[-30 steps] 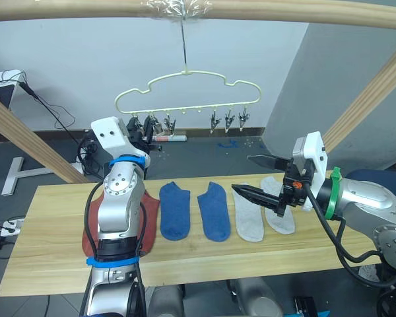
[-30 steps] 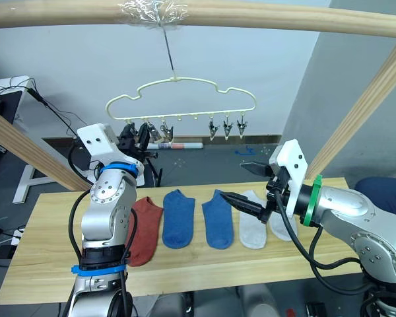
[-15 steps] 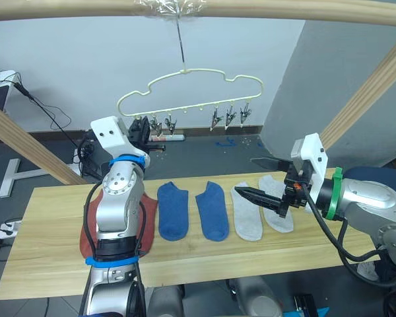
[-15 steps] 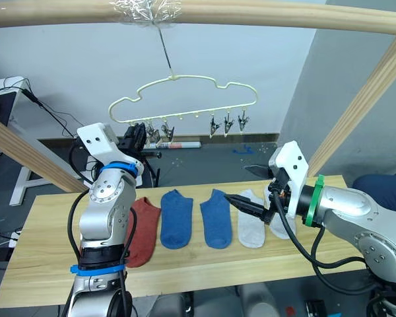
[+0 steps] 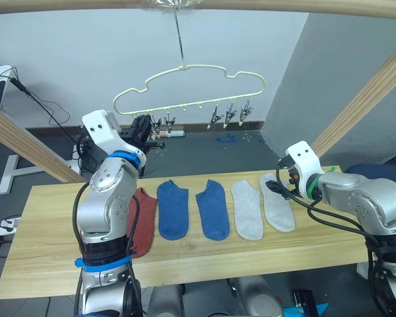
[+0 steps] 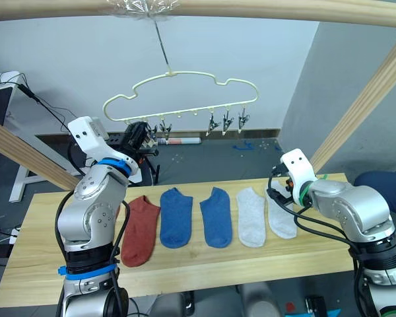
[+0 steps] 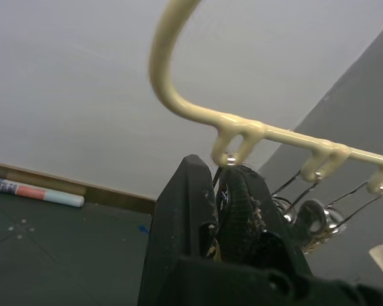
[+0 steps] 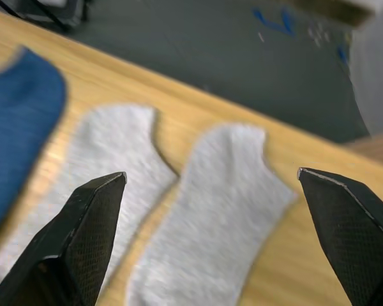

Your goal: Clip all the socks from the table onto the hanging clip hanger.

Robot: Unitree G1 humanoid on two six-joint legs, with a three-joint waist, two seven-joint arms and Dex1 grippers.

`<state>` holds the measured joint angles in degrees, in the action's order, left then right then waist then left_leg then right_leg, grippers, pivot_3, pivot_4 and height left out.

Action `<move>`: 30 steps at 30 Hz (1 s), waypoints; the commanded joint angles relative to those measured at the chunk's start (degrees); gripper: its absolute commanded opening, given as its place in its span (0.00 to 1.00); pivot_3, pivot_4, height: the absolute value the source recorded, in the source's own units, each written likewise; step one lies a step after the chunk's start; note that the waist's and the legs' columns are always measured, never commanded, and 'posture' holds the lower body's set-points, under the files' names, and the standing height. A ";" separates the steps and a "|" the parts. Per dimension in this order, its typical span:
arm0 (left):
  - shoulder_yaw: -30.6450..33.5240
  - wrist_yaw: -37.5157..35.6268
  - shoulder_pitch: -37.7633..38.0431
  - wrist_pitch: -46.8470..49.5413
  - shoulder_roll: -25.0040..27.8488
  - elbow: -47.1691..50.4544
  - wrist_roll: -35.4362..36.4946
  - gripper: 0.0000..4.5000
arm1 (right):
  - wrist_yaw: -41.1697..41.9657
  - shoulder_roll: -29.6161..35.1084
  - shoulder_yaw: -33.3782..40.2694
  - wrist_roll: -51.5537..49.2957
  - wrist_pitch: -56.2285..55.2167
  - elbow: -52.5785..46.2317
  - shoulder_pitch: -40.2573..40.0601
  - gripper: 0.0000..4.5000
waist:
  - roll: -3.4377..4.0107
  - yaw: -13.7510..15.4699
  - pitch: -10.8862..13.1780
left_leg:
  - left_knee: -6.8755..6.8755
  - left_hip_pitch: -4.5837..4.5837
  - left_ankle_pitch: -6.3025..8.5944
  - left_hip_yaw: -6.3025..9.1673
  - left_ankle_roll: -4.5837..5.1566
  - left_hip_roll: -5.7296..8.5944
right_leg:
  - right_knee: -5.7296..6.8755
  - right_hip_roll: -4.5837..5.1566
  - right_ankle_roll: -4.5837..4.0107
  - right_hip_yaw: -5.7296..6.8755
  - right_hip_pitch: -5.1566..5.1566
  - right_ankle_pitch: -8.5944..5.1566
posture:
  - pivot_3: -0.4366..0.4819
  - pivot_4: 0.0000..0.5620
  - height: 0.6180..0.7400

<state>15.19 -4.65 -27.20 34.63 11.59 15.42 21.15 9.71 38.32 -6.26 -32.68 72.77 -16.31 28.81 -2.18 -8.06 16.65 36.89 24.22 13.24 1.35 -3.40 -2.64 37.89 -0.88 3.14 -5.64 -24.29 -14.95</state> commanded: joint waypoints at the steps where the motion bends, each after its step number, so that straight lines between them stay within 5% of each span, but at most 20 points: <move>1: 0.40 0.12 -1.10 0.62 0.70 3.29 1.37 0.03 | -0.44 -1.24 -1.15 4.07 -1.38 2.05 0.99 1.00 | -0.01 0.01 0.21 | 0.00 0.03 0.00 0.00 0.00 0.00 | 0.00 0.00 0.00 0.00 -0.02 0.00 | 0.23 0.57 1.00; 30: -0.65 0.98 -0.97 2.36 1.72 4.86 1.44 0.03 | 9.57 -9.01 -7.60 25.29 -21.16 27.95 0.68 1.00 | 0.05 0.08 0.84 | 0.06 0.07 0.00 0.01 -0.01 0.03 | 0.06 0.03 -0.23 0.01 -0.06 0.16 | 0.26 0.59 1.00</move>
<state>14.54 -3.78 -27.76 37.19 12.68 17.50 22.47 18.99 29.23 -13.12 -9.07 51.93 10.39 30.55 -2.13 -7.98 17.50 36.95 24.29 13.24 1.36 -3.42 -2.62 37.95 -0.84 2.91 -5.62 -24.34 -14.79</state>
